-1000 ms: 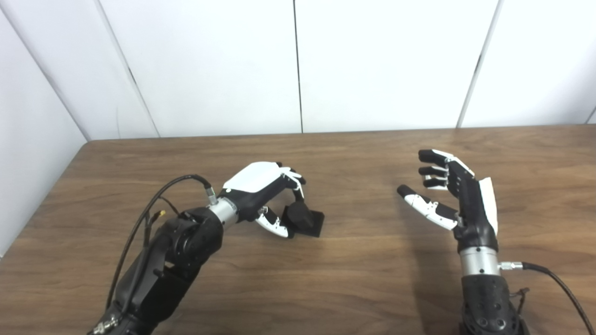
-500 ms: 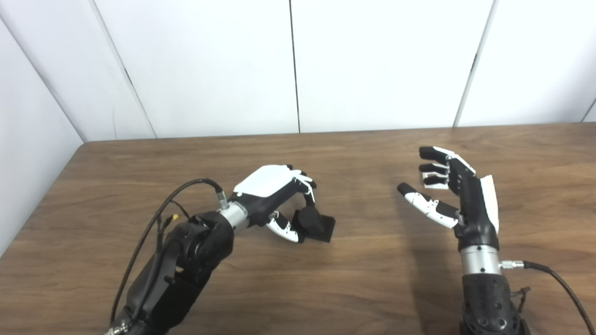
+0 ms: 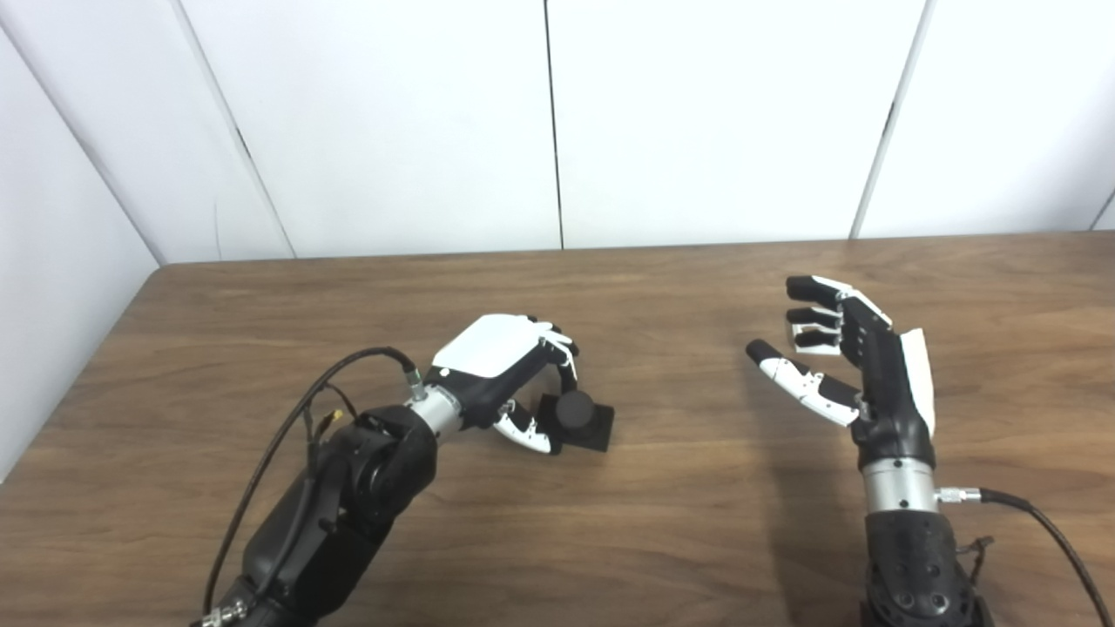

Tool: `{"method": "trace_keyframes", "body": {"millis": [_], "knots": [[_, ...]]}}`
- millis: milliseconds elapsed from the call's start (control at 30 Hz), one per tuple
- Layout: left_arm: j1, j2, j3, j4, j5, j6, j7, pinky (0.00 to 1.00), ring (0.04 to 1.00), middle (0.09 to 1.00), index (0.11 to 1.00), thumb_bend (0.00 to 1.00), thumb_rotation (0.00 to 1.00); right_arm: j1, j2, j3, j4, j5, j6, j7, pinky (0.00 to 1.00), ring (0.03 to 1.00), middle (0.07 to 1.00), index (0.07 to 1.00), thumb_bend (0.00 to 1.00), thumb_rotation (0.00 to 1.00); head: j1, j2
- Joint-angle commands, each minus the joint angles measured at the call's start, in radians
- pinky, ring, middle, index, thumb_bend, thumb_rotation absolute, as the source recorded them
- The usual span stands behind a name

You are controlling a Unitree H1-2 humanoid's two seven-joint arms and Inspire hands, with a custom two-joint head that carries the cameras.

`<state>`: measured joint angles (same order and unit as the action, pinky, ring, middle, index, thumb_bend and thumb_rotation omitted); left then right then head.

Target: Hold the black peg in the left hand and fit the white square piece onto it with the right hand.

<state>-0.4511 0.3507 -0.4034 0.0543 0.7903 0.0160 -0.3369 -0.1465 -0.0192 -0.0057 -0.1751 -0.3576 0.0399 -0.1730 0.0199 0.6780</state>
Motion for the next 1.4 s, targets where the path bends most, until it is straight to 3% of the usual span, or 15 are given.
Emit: {"method": "trace_keyframes", "body": {"millis": [0,200,567,1367], "knots": [[-0.026,0.008,-0.016,0.023,0.052,0.006,0.012,0.96,0.929,0.851,0.489,0.52,0.07,-0.034,0.0,-0.004,-0.042,0.004,-0.014,-0.004,0.58,0.67,0.732,0.7,0.7,0.23,0.0,0.001],[-0.03,0.009,-0.033,0.044,0.064,0.003,0.033,0.96,0.921,0.848,0.489,0.52,0.07,-0.038,-0.002,-0.003,-0.045,0.005,-0.023,-0.005,0.57,0.661,0.727,0.697,0.7,0.2,-0.009,0.005],[-0.032,0.019,-0.051,0.042,0.083,0.015,0.012,0.96,0.93,0.877,0.495,0.52,0.08,-0.063,-0.049,-0.016,-0.084,-0.012,0.007,0.01,0.57,0.674,0.745,0.711,0.71,0.22,-0.019,0.012],[-0.04,0.027,-0.048,0.037,0.092,0.032,-0.008,0.95,0.94,0.892,0.497,0.52,0.08,-0.054,-0.054,-0.016,-0.096,-0.005,0.006,0.009,0.58,0.67,0.741,0.709,0.71,0.21,-0.013,0.024]]}}
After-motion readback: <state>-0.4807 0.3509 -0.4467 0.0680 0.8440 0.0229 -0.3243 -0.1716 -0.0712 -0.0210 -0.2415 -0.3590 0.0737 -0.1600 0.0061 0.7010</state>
